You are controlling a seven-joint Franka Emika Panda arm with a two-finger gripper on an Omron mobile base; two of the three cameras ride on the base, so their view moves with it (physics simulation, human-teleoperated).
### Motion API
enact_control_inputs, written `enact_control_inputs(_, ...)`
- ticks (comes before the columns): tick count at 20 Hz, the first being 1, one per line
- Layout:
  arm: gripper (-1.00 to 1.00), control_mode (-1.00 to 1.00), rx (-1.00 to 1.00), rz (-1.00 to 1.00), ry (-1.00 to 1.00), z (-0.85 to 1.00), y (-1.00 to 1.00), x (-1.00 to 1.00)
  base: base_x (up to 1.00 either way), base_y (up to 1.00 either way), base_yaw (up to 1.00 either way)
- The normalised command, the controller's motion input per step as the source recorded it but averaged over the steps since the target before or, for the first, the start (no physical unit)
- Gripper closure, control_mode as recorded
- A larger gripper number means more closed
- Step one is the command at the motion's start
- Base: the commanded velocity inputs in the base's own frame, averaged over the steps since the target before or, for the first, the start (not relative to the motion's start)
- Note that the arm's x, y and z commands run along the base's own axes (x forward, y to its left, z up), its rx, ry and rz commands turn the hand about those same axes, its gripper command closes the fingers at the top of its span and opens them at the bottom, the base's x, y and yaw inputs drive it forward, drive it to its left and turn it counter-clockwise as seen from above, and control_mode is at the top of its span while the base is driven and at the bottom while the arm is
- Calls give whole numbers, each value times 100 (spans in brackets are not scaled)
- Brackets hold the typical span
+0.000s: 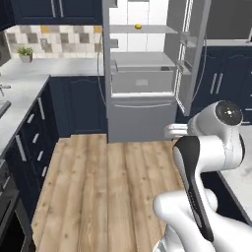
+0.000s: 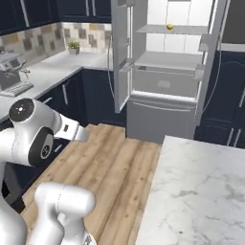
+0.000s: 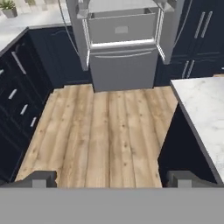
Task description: Take the cheese, shrimp, and lemon from the fridge and place them on the plate on the dining counter to create an appetizer plate.
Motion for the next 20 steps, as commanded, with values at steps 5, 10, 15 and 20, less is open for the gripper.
enact_control_inputs(5,-100,100,0,0,0,0,0,0,100,-15,-18)
enact_control_inputs(10,-100,100,0,0,0,0,0,0,100,-13,-16)
enact_control_inputs(15,-100,100,0,0,0,0,0,0,100,-21,-13)
enact_control_inputs(20,-100,100,0,0,0,0,0,0,100,-26,-11)
